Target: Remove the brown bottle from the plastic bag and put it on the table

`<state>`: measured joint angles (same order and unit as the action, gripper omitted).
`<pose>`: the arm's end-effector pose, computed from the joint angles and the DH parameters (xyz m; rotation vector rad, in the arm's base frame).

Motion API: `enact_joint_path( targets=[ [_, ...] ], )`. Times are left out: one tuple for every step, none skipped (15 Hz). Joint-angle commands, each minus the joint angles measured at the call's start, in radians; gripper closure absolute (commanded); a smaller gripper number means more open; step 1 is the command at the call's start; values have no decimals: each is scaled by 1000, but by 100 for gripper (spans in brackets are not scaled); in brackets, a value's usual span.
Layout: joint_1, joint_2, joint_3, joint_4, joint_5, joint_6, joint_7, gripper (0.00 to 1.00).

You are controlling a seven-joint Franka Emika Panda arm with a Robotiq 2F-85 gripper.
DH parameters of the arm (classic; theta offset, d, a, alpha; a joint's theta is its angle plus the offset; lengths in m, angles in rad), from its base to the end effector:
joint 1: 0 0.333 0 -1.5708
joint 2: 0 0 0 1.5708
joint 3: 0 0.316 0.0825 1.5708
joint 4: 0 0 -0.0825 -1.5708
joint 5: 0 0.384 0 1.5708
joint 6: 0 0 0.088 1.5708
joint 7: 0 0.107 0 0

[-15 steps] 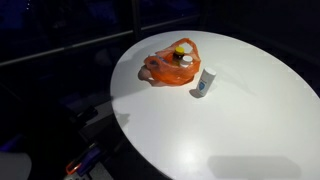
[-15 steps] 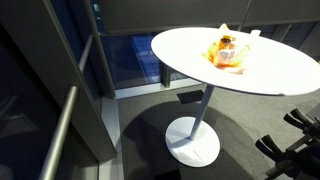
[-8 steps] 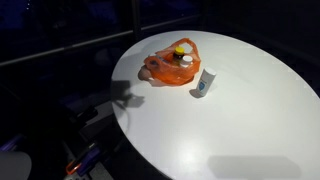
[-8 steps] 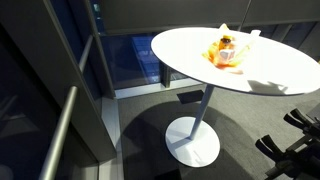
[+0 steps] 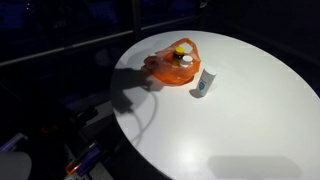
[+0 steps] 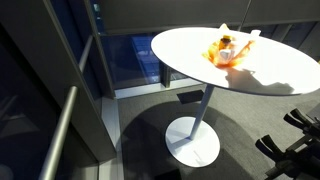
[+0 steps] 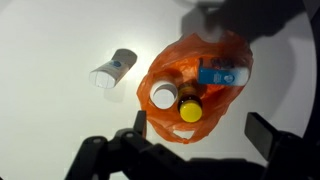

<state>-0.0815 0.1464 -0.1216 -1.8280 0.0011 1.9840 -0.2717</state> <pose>0.5904 -0.1185 0.4531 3.1210 0.1086 0.0101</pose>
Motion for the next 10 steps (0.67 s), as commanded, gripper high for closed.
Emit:
enact_joint_path(
  targets=[
    [-13,89,20,98,36,-11,57,0],
    [-14,105,22,110,41,-11,74,0],
    [-15,117,25,120,45,-13,88,0],
    [-16,121,27,126,46,-21,93,0],
    [-19,118,27,129,48,-24,93,0],
    [-15,104,29,86,24,-2,76,0],
    [-15,108,29,93,24,-2,78,0],
    [-16,110,29,98,24,-3,79,0],
    [-16,110,29,100,24,-3,79,0],
    [-16,112,28,98,21,-2,81,0]
  ],
)
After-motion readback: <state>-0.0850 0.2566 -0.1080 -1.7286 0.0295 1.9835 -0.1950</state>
